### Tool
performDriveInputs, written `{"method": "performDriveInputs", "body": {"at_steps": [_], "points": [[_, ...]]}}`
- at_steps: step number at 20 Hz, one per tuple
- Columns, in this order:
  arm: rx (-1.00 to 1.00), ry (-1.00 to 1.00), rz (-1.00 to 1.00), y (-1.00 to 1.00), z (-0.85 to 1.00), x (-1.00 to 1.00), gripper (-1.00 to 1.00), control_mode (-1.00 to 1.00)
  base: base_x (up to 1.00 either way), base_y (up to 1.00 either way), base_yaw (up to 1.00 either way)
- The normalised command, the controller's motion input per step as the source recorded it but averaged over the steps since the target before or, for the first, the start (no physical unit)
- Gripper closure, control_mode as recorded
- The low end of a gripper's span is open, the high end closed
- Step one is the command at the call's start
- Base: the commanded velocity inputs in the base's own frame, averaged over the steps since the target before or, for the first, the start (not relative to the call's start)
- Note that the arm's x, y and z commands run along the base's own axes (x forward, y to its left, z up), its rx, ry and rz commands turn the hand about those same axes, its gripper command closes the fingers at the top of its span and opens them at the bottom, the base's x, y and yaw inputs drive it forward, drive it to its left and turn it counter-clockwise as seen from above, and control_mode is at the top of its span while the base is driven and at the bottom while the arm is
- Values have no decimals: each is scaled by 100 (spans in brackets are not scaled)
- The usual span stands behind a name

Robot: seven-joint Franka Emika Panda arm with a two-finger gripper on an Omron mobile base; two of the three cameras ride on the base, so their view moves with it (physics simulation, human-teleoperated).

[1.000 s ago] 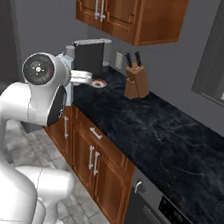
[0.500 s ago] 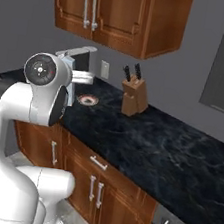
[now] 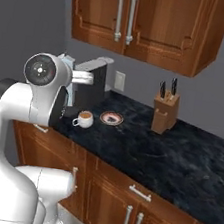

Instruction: Take a sugar cube from the saucer and place it inside the coffee. Then, grab milk from the fridge and place it next to the coffee on the counter to sweeten the coffee.

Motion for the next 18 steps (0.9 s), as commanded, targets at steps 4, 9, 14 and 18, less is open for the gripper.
{"method": "performDriveInputs", "body": {"at_steps": [4,9,14,18], "points": [[0,0,0,0,0,0,100,100,50,71,-41],[0,0,0,0,0,0,100,100,38,48,-48],[0,0,0,0,0,0,100,100,38,46,-47],[0,0,0,0,0,0,100,100,45,56,-44]]}}
